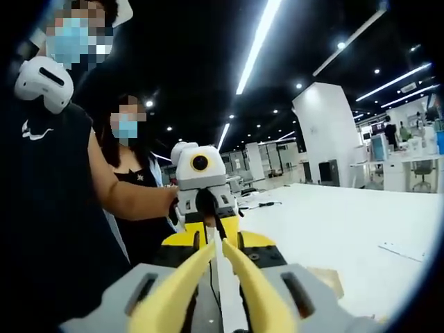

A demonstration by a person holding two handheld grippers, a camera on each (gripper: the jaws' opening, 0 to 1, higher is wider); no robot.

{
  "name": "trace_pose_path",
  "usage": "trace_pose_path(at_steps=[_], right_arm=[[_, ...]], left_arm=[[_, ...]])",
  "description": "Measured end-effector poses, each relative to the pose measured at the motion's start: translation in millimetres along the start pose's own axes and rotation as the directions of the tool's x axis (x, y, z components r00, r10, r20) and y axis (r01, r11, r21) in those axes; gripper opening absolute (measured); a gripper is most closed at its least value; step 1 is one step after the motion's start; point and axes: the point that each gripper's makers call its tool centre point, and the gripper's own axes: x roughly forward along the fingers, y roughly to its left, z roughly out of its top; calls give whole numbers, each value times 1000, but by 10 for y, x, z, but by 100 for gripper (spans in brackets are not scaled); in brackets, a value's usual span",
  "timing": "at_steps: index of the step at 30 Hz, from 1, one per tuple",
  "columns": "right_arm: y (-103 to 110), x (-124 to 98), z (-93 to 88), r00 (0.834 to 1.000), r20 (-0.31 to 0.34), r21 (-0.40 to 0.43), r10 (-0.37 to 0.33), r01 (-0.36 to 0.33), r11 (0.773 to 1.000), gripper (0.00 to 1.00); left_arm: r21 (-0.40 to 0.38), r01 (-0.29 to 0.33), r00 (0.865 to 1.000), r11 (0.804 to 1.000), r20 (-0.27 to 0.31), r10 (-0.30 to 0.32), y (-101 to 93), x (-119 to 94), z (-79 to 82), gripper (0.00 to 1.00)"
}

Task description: Place the target food into the container with the food tongs after gripping and lifting it, then release it inside without dropping or visibly crushing the food.

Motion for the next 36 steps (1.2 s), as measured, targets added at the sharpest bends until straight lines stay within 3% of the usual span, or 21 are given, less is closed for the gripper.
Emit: trace_pose_path(at_steps=[6, 14, 20, 30, 36], right_arm=[[2, 17, -38, 1000, -23, -3, -4, 4, 1000, 21], [16, 52, -35, 1000, -12, -22, 6, -7, 1000, 18], [45, 86, -52, 1000, -17, -34, 21, -22, 999, 18], [3, 108, -21, 999, -37, -48, 13, -15, 999, 23], [-2, 109, -8, 999, -48, -43, 13, -15, 999, 24]], left_arm=[[-11, -8, 1000, 1000, -21, 7, 8, -6, -35, 9], [1, -18, 1000, 1000, -10, 18, 4, -44, -45, 2], [0, -23, 999, 1000, -24, 23, 3, -69, -59, 5], [27, -72, 997, 997, 37, 71, 58, -44, 30, 20], [52, -128, 991, 990, 51, 125, 121, -52, 63, 42]])
